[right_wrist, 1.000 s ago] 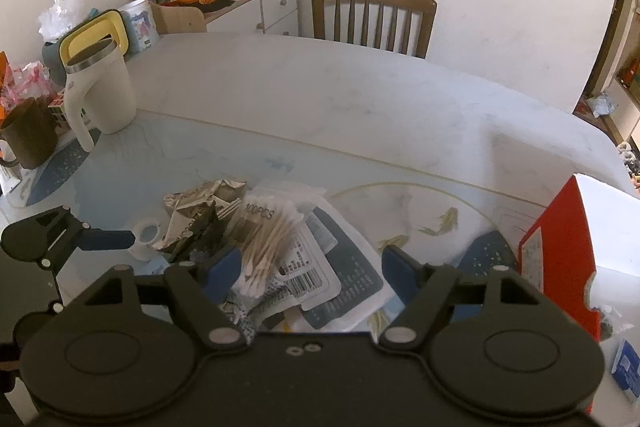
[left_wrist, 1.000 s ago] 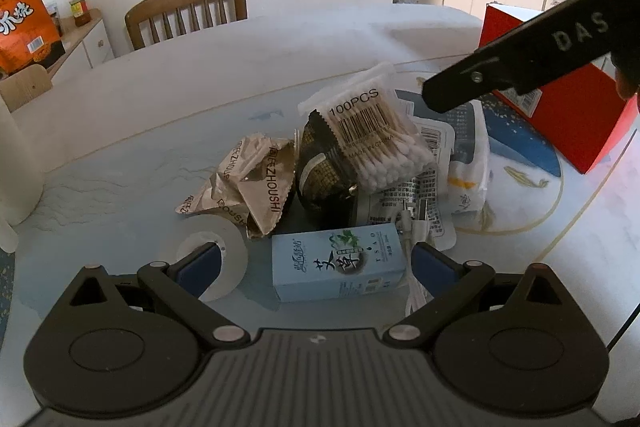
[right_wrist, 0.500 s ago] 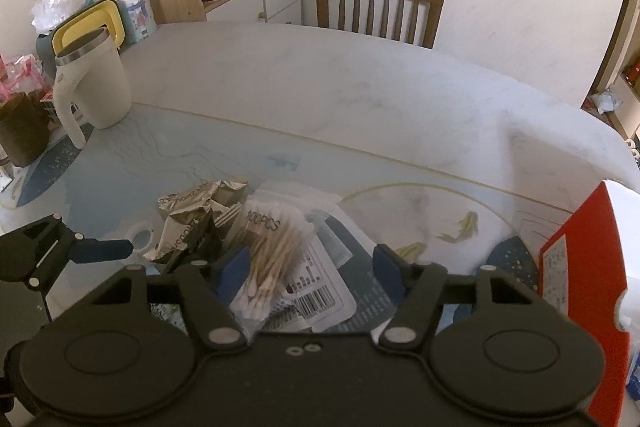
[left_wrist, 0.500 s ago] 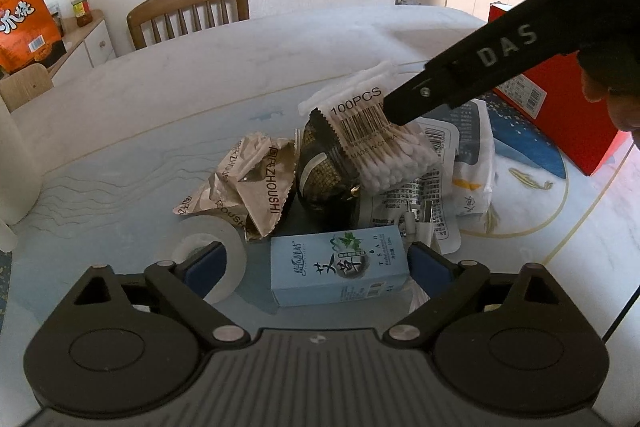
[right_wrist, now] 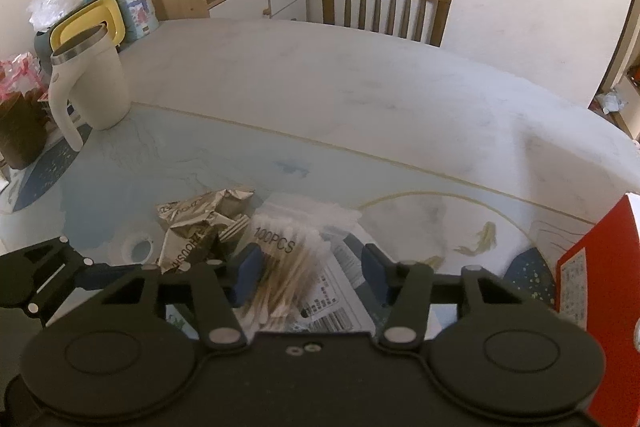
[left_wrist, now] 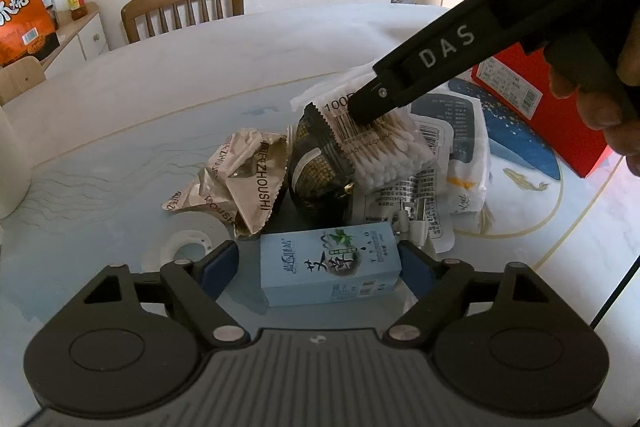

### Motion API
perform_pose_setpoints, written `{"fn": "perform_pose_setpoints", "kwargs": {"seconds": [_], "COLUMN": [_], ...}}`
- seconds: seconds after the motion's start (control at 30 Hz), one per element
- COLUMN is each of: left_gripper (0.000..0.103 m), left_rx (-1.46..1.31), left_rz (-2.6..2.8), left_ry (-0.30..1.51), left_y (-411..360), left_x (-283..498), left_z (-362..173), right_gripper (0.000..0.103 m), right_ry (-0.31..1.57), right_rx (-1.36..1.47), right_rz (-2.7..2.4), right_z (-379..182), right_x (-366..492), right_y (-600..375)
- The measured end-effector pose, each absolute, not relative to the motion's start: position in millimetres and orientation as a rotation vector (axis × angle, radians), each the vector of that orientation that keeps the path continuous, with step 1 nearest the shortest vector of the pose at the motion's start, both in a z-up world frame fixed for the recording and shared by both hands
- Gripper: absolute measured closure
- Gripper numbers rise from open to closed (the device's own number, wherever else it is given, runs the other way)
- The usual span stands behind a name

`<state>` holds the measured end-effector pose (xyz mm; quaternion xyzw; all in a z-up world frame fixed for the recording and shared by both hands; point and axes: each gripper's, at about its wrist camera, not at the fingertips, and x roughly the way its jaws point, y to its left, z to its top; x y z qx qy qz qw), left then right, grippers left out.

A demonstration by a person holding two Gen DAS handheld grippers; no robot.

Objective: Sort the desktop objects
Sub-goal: 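Grasp the white cable with the left tool while the right tool grasps the cotton-swab pack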

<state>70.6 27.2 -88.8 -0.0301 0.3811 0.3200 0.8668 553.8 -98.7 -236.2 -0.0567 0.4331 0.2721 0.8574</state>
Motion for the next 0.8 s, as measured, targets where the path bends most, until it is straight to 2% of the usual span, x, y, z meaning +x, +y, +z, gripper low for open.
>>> {"fn": "perform_pose_setpoints", "kwargs": {"seconds": [0.1,0.2,0.8], "left_gripper": [0.018,0.023,0.023], "left_rx": [-0.063,-0.075,-0.068], "left_rz": [0.673,0.664,0.620], "left_ry": [0.797,0.796,0.819], "left_y": [25.9,24.8,-1.2], "left_x": [71.6,74.1,61.6], "left_z": [-89.0,-88.8,-82.8], "right_gripper": [0.050,0.053,0.055], "right_ry": [0.911,0.913,0.908], "right_rx": [-0.117,-0.119,-0.120], "right_rz": [0.569,0.570,0.572], "right_z": [-236.4,-236.8,-236.0], "right_x": [553.9,554.4,557.1], "right_y": [-99.3,-98.3,-100.7]}}
